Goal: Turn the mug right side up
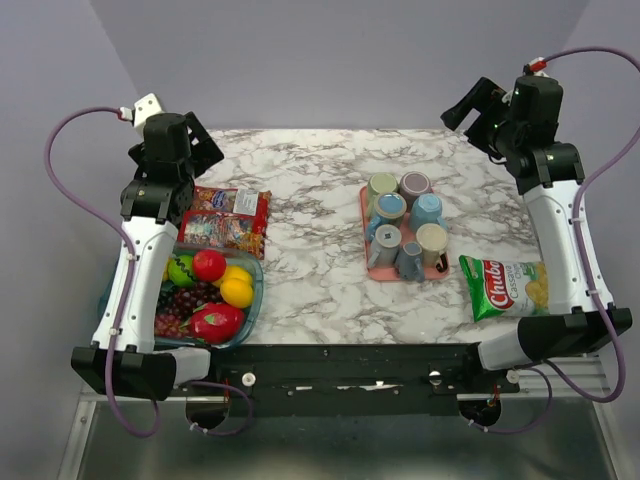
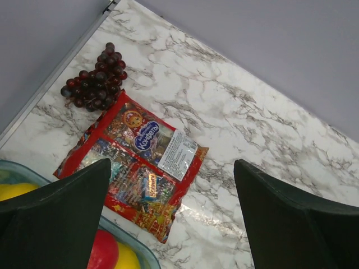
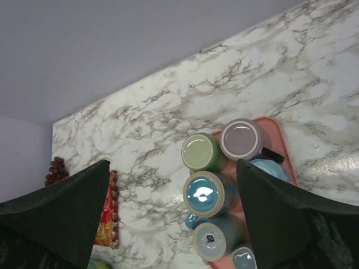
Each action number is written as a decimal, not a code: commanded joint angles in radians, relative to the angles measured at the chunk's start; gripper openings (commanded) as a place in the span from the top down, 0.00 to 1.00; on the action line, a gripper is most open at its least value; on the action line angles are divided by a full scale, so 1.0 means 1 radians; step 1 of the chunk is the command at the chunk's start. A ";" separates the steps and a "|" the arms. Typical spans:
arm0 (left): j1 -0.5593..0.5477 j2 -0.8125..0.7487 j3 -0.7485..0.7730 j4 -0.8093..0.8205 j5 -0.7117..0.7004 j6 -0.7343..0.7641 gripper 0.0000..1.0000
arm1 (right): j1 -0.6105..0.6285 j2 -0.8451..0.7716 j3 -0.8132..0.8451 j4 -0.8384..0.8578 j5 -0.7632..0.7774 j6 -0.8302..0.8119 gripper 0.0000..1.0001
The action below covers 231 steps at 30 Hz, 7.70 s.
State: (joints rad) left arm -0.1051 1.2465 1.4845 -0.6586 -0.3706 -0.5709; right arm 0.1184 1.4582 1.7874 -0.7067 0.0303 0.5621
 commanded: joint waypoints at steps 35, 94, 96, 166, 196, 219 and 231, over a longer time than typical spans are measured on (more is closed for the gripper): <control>-0.001 0.062 -0.058 0.110 0.596 0.082 0.01 | 0.125 -0.334 -0.631 -0.094 -0.324 -0.283 0.14; 0.010 -0.022 -0.176 0.297 0.555 -0.006 0.01 | 0.228 0.034 -0.718 -0.126 -0.084 -0.369 0.99; 0.010 -0.025 -0.182 0.301 0.555 -0.006 0.01 | 0.228 0.021 -0.706 -0.137 -0.093 -0.370 0.99; -0.377 0.409 -0.070 1.627 1.085 -0.804 0.44 | 0.333 -0.073 -0.109 0.608 -0.491 0.033 0.99; -0.377 0.395 -0.066 1.547 1.029 -0.733 1.00 | 0.331 -0.091 -0.198 0.592 -0.509 0.051 0.86; -0.347 0.459 0.293 0.210 0.517 0.060 1.00 | 0.325 -0.090 -0.230 0.158 0.000 0.042 0.09; -0.279 0.772 0.572 -0.119 0.303 0.169 1.00 | 0.325 -0.064 -0.247 0.015 0.054 -0.013 0.00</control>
State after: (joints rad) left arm -0.4320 1.9396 1.9385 -0.6270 0.0360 -0.4526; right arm 0.4435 1.3827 1.5387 -0.6140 0.0410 0.5800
